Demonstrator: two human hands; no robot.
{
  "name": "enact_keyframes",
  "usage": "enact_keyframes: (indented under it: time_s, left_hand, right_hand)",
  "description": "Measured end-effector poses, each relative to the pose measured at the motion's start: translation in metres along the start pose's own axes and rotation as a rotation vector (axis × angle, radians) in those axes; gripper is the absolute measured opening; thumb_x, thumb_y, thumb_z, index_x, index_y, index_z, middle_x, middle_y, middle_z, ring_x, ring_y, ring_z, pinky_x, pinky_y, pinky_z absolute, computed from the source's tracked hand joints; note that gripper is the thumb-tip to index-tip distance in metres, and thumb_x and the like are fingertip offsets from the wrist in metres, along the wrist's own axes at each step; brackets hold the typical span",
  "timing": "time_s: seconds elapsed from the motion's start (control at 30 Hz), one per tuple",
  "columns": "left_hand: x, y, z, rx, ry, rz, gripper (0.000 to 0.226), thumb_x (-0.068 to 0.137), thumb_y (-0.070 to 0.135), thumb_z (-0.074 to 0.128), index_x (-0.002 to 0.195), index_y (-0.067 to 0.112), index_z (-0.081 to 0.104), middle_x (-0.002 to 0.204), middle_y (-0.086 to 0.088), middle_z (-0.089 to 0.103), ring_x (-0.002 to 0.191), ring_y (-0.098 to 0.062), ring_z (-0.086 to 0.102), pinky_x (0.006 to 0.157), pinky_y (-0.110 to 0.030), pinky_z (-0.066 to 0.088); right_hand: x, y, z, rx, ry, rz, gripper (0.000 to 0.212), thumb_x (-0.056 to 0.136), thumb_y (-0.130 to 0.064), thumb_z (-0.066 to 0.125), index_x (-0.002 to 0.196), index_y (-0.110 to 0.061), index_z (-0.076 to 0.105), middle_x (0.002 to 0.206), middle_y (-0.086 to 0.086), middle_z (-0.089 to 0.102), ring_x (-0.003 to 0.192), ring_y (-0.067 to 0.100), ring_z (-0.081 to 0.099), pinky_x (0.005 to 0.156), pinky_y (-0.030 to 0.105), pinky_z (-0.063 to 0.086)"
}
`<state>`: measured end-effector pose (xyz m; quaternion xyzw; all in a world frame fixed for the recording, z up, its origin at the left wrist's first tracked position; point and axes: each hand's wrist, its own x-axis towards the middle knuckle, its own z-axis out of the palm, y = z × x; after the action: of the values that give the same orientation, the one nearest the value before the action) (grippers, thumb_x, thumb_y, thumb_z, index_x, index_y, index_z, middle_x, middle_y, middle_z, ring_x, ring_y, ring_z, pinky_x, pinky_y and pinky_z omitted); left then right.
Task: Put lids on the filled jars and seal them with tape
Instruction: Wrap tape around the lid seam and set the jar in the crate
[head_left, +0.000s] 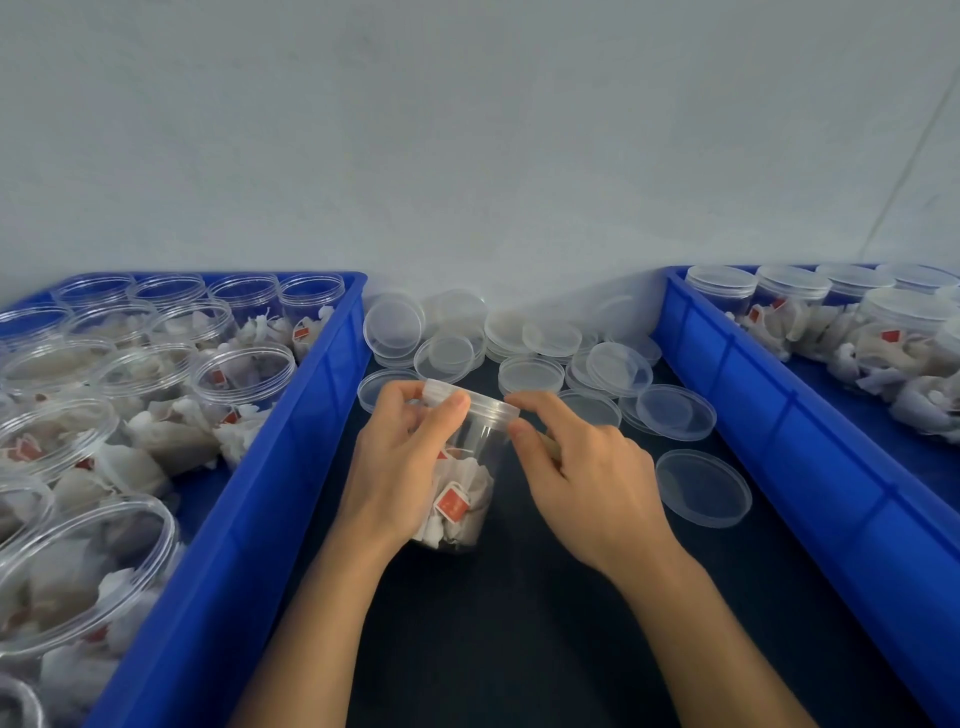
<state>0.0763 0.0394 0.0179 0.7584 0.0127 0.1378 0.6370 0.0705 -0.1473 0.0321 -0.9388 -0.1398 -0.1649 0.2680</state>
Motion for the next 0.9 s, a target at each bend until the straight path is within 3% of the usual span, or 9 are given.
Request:
enact_keyframes:
  time_s: [0.13, 0.3, 0.4, 0.5, 0.63, 0.77, 0.9]
  left_hand:
    - [0.003, -0.004, -0.004, -0.013, -0.037, -0.008, 0.045, 0.084, 0.064, 0.065, 0.113, 0.030, 0.063, 0.105, 0.012, 0.076, 0.094, -0.011, 0.077, 0.073, -0.029, 0.059]
    - [0.001, 0.000, -0.005, 0.097, -0.079, 0.023, 0.054, 0.076, 0.080, 0.058, 0.110, 0.039, 0.058, 0.106, 0.020, 0.073, 0.096, -0.003, 0.074, 0.083, -0.034, 0.059]
    - [-0.001, 0.004, -0.003, 0.290, -0.060, 0.061, 0.056, 0.072, 0.087, 0.053, 0.111, 0.046, 0.053, 0.104, 0.023, 0.071, 0.096, 0.001, 0.071, 0.085, -0.034, 0.060]
    - [-0.002, 0.009, -0.003, 0.455, 0.011, 0.106, 0.074, 0.071, 0.093, 0.050, 0.127, 0.044, 0.055, 0.112, 0.023, 0.068, 0.105, -0.001, 0.067, 0.090, -0.037, 0.060]
    - [-0.004, 0.012, 0.002, 0.434, 0.002, 0.063, 0.091, 0.073, 0.097, 0.045, 0.143, 0.038, 0.048, 0.121, 0.018, 0.067, 0.115, -0.012, 0.067, 0.102, -0.049, 0.056]
    - [-0.005, 0.011, 0.005, 0.418, 0.035, 0.072, 0.088, 0.078, 0.093, 0.043, 0.143, 0.034, 0.051, 0.116, 0.017, 0.070, 0.109, -0.008, 0.069, 0.097, -0.048, 0.058]
    - [-0.003, 0.008, 0.000, 0.295, 0.074, 0.015, 0.075, 0.078, 0.090, 0.046, 0.132, 0.038, 0.058, 0.099, 0.014, 0.072, 0.095, -0.007, 0.070, 0.093, -0.049, 0.059]
  right_hand:
    - [-0.001, -0.001, 0.000, -0.024, -0.005, -0.006, 0.042, 0.100, -0.061, 0.024, 0.136, -0.051, 0.044, 0.066, -0.012, 0.064, 0.070, 0.019, 0.064, 0.072, 0.041, 0.056]
    - [-0.001, -0.002, 0.001, -0.025, 0.027, 0.004, 0.040, 0.099, -0.062, 0.029, 0.132, -0.051, 0.048, 0.072, -0.012, 0.068, 0.073, 0.019, 0.067, 0.074, 0.042, 0.057]
    - [-0.002, -0.004, 0.001, -0.024, 0.060, -0.001, 0.038, 0.100, -0.062, 0.031, 0.128, -0.049, 0.052, 0.070, -0.012, 0.067, 0.071, 0.018, 0.066, 0.071, 0.041, 0.056]
    - [-0.003, -0.006, 0.003, -0.057, 0.098, -0.017, 0.038, 0.102, -0.061, 0.033, 0.127, -0.047, 0.057, 0.069, -0.012, 0.065, 0.066, 0.018, 0.064, 0.065, 0.037, 0.053]
    - [-0.004, -0.011, 0.006, -0.082, 0.114, -0.029, 0.035, 0.104, -0.056, 0.039, 0.128, -0.043, 0.061, 0.063, -0.013, 0.055, 0.059, 0.016, 0.055, 0.057, 0.034, 0.045]
    - [-0.003, -0.007, 0.004, 0.038, -0.027, 0.025, 0.041, 0.103, -0.058, 0.028, 0.138, -0.051, 0.049, 0.072, -0.014, 0.059, 0.076, 0.017, 0.063, 0.076, 0.043, 0.053]
    - [-0.003, -0.003, 0.001, 0.179, -0.148, 0.002, 0.038, 0.107, -0.053, 0.035, 0.145, -0.059, 0.038, 0.060, -0.020, 0.056, 0.067, 0.008, 0.055, 0.073, 0.039, 0.046]
